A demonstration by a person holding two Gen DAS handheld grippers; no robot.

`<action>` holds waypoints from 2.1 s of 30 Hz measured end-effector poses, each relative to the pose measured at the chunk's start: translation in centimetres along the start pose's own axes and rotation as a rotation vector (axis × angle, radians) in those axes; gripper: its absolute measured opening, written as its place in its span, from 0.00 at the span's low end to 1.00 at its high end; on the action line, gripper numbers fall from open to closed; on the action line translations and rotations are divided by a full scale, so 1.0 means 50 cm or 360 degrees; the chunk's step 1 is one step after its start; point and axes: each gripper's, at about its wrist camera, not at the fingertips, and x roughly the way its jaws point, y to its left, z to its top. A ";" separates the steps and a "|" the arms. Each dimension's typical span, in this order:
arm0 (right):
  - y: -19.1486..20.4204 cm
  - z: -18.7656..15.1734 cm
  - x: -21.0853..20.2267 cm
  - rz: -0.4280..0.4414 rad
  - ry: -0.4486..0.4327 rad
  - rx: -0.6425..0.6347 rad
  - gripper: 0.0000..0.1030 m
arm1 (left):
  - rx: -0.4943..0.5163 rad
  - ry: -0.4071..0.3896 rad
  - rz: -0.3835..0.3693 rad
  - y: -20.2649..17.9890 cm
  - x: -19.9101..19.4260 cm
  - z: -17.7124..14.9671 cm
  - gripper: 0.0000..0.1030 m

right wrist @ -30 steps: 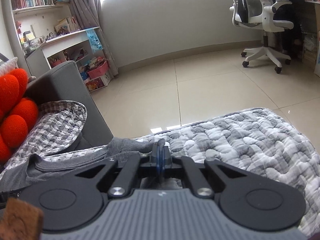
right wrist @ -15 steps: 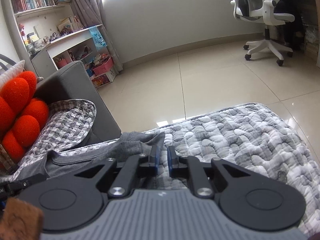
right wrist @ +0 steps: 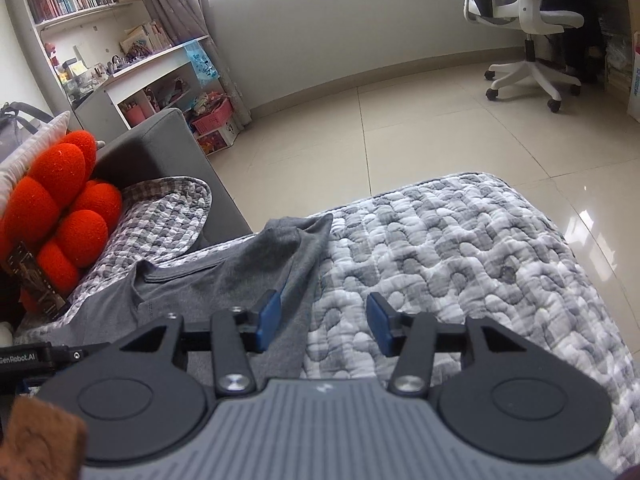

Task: Fold clothes
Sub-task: 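Open both grippers and lift them above the folded T-shirt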

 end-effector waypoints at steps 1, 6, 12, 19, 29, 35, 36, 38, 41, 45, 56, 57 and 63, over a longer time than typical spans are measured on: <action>0.004 -0.003 -0.011 0.0006 0.0009 -0.0004 0.51 | 0.0002 0.0024 0.0005 -0.003 -0.008 -0.006 0.77; 0.025 -0.021 -0.064 0.0053 0.0079 -0.0081 0.52 | 0.0000 0.0081 -0.0036 -0.011 -0.052 -0.050 0.78; 0.038 -0.062 -0.125 0.0144 0.0215 -0.0167 0.52 | 0.0032 0.0115 -0.0090 -0.027 -0.093 -0.116 0.77; 0.036 -0.130 -0.186 0.0266 0.0350 -0.0154 0.52 | -0.0006 0.0120 -0.0249 -0.035 -0.116 -0.184 0.76; 0.017 -0.227 -0.234 0.0269 0.0395 -0.0076 0.52 | 0.0057 0.0090 -0.0371 -0.051 -0.113 -0.227 0.74; 0.004 -0.245 -0.260 0.0346 0.0382 -0.0108 0.52 | 0.0095 0.0076 -0.0393 -0.049 -0.129 -0.235 0.73; -0.002 -0.248 -0.264 0.0374 0.0376 -0.0090 0.52 | 0.0109 0.0077 -0.0405 -0.050 -0.133 -0.236 0.73; -0.012 -0.253 -0.267 0.0424 0.0372 -0.0062 0.52 | 0.0136 0.0074 -0.0429 -0.051 -0.139 -0.238 0.72; -0.016 -0.255 -0.270 0.0501 0.0383 -0.0071 0.52 | 0.0159 0.0088 -0.0415 -0.050 -0.138 -0.240 0.72; -0.015 -0.261 -0.273 0.0672 0.0397 -0.0082 0.52 | 0.0157 0.0104 -0.0385 -0.044 -0.140 -0.245 0.71; -0.001 -0.283 -0.256 0.0787 0.0510 -0.0121 0.52 | 0.0122 0.0096 -0.0403 -0.039 -0.144 -0.245 0.71; -0.002 -0.285 -0.256 0.0788 0.0517 -0.0120 0.52 | 0.0118 0.0100 -0.0407 -0.039 -0.143 -0.244 0.70; -0.013 -0.296 -0.263 0.0799 0.0553 -0.0104 0.52 | 0.0110 0.0161 -0.0438 -0.043 -0.130 -0.249 0.57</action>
